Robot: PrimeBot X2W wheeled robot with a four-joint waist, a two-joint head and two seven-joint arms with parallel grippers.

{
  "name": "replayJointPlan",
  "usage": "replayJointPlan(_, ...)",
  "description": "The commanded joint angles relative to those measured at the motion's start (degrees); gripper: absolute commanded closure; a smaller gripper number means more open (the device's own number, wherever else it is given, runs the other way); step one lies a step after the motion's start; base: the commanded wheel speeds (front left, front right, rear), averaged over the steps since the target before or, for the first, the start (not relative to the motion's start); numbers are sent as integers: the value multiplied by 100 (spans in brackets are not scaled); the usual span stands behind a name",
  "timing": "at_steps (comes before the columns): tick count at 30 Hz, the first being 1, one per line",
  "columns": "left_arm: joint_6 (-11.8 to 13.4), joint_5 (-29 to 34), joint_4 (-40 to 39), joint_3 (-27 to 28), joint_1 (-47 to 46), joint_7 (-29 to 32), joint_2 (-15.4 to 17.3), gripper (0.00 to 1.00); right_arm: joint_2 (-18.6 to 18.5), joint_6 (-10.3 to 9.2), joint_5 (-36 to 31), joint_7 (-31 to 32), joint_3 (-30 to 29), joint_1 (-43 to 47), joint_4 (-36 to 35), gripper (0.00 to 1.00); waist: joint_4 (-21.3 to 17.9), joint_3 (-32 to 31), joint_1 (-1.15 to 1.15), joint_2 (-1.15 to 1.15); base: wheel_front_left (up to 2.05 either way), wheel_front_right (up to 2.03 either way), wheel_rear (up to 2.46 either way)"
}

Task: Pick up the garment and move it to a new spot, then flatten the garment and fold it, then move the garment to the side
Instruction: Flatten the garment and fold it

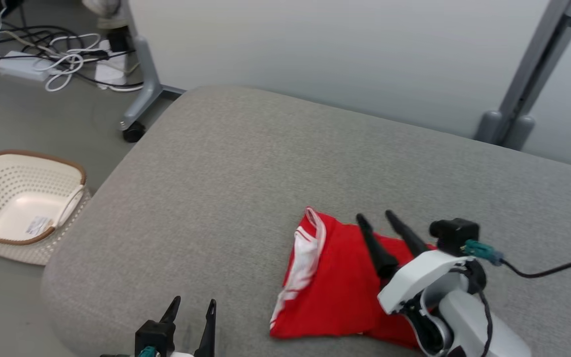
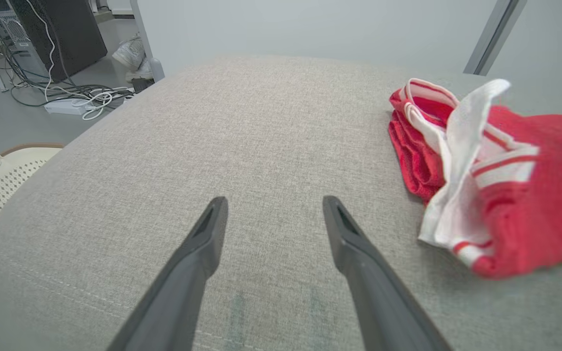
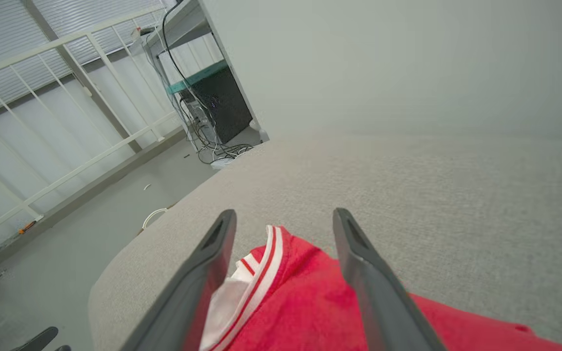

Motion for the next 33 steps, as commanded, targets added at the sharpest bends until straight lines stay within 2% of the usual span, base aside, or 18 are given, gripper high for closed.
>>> replayJointPlan(1,41,-3,-43,42,-97,-6,23,0,-49,0,-204,-35,-256,126,-67,0,-247,-26,0,0,0,0,0)
replayJointPlan(10,119,21,-140,195,-154,-6,26,0,-39,0,-1462,-34,-1892,915,-487,0,-915,-69,0,0,0,0,0)
replayJointPlan(17,127,104,-186,422,-35,-6,24,0,-41,0,-1989,-33,-2842,1441,-868,0,-1366,-142,0,0,0,0,0)
replayJointPlan(24,140,153,-255,669,125,-6,26,0,-44,0,-2212,-34,-3138,1792,-1076,0,-1721,-230,0,0,0,0,0)
replayJointPlan(33,92,328,-372,1018,466,-6,27,0,-40,0,-2197,-34,-3113,2115,-1155,0,-2109,-415,0,0,0,0,0)
